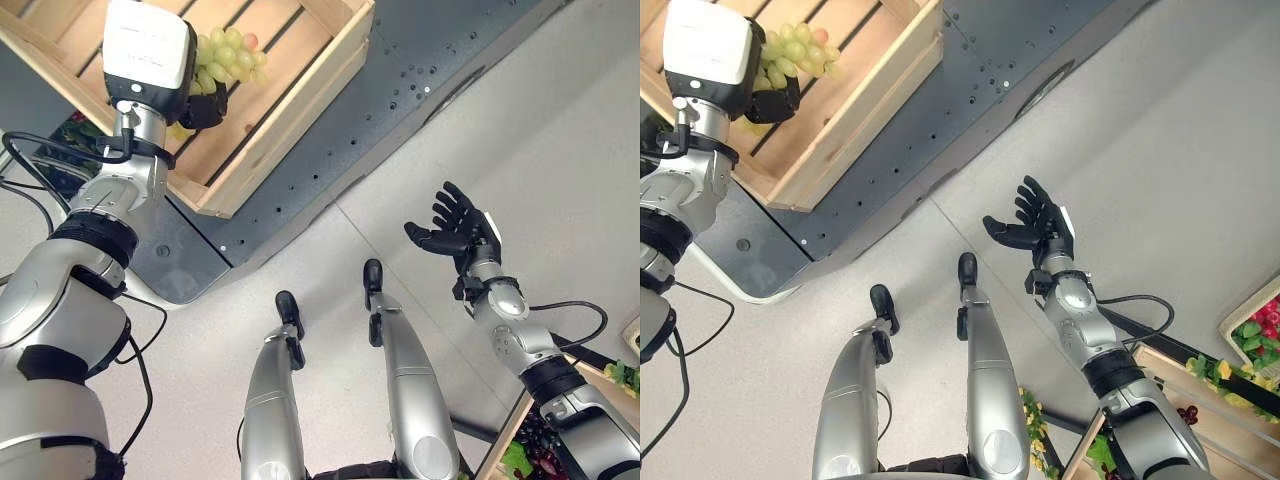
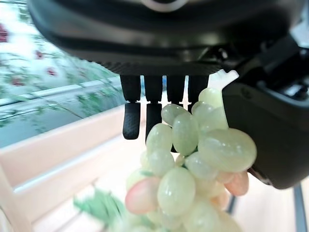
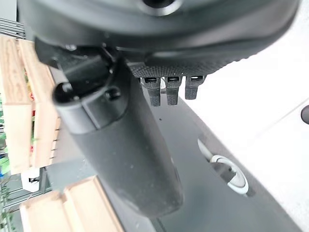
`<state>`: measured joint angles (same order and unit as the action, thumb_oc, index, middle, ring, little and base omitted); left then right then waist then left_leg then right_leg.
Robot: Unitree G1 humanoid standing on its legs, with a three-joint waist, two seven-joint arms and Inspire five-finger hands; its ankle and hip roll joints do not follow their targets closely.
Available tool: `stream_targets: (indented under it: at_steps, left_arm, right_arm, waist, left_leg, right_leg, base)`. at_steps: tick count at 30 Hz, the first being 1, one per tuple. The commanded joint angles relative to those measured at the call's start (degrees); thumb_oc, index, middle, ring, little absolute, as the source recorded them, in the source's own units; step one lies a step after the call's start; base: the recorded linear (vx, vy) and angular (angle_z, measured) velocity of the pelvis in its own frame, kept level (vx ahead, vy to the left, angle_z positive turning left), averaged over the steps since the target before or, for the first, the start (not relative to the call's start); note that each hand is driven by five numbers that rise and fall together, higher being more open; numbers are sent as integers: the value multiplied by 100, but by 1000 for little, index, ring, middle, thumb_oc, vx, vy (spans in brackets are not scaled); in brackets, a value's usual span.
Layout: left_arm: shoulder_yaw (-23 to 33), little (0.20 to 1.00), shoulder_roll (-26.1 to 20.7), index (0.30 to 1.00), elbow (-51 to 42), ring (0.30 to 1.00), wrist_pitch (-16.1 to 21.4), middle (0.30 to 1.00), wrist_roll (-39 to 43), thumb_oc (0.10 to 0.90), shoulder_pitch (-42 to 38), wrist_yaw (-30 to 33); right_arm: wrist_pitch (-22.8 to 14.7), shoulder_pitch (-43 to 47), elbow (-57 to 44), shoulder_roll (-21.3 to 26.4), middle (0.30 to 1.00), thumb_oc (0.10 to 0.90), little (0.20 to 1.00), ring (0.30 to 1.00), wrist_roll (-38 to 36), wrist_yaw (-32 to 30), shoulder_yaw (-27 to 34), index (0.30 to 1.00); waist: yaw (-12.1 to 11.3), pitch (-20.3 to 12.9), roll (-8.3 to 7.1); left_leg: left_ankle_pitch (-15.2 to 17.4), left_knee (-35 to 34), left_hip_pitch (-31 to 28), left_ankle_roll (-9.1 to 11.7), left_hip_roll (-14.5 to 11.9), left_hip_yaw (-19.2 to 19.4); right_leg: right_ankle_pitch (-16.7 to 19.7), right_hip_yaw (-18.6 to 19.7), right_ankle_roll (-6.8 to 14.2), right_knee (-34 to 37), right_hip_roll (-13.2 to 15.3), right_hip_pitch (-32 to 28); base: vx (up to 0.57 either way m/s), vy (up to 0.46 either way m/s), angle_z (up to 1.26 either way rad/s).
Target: Pick up the fruits from the basket on one side to the basket on the other side
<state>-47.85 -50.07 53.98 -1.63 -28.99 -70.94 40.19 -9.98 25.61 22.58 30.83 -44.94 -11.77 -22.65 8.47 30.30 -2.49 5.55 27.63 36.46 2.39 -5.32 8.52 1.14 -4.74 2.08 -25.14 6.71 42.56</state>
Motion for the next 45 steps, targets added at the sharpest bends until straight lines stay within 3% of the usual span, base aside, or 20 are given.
stream_targets:
  at_steps: [1,7,11,21,27,34,39,45]
  left_arm:
    - [1205,300,-247,300,-590,300,403,300,665,400,-54,1256]
    - [2345,300,-42,300,-1210,300,1142,300,1309,400,747,1664]
    - [2762,300,58,300,-1439,300,1479,300,1623,400,1066,1712]
    - [3444,300,259,300,-1955,300,2216,300,2600,400,1857,1347]
    - [3663,300,449,300,-2291,300,2568,300,3144,400,2296,734]
    - [3713,300,914,300,-2704,300,2765,300,4504,400,2891,-989]
    - [3619,300,1192,300,-2944,300,2705,300,4714,400,3274,-1765]
    - [3449,300,1409,300,-3128,300,2580,300,4874,400,3536,-2465]
  right_arm:
    - [-416,-132,-725,-101,900,800,900,900,513,211,432,900]
    - [-318,-384,-825,-269,900,800,900,900,731,398,488,900]
    - [-301,-552,-847,-321,900,800,900,900,823,526,514,900]
    - [-371,-1093,-1062,-355,900,800,900,900,1072,938,438,900]
    - [-525,-1376,-1228,-319,900,800,900,900,1094,1565,375,900]
    - [-776,-1274,-1682,-350,900,800,900,900,1054,2097,272,900]
    - [-562,-1094,-1996,-411,900,800,900,900,926,2409,197,900]
    - [-333,-812,-2188,-573,900,800,900,900,895,2189,126,900]
  waist:
    - [-103,-50,27]
    - [-170,-50,51]
    - [-185,-81,82]
    - [-163,-786,267]
    - [-186,-1201,377]
    - [-328,-1643,419]
    - [-461,-1964,423]
    - [-622,-2223,425]
  left_leg:
    - [110,-251,-475,-183,284,164]
    - [116,-500,-1201,-173,320,129]
    - [92,-737,-1673,-157,349,117]
    - [-25,-1535,-2692,-98,442,60]
    - [-105,-2082,-3262,-51,441,-14]
    - [-148,-2438,-3743,-33,415,-148]
    - [-201,-2692,-4034,-27,399,-236]
    - [-325,-3071,-4305,-5,395,-361]
  right_leg:
    - [-634,-274,7,123,-33,-874]
    - [-670,-244,29,302,18,-1551]
    - [-667,-241,48,506,49,-2007]
    - [-653,-280,52,1253,109,-3068]
    - [-603,-324,61,1796,64,-3728]
    - [-521,-422,115,2159,57,-4290]
    - [-420,-476,157,2434,49,-4632]
    - [-266,-576,204,2819,15,-4965]
  base:
    - [47,-26,8]
    - [48,-24,0]
    - [60,-27,0]
    - [86,-23,2]
    - [110,-46,2]
    - [71,-85,8]
    - [65,-66,8]
    - [61,-74,12]
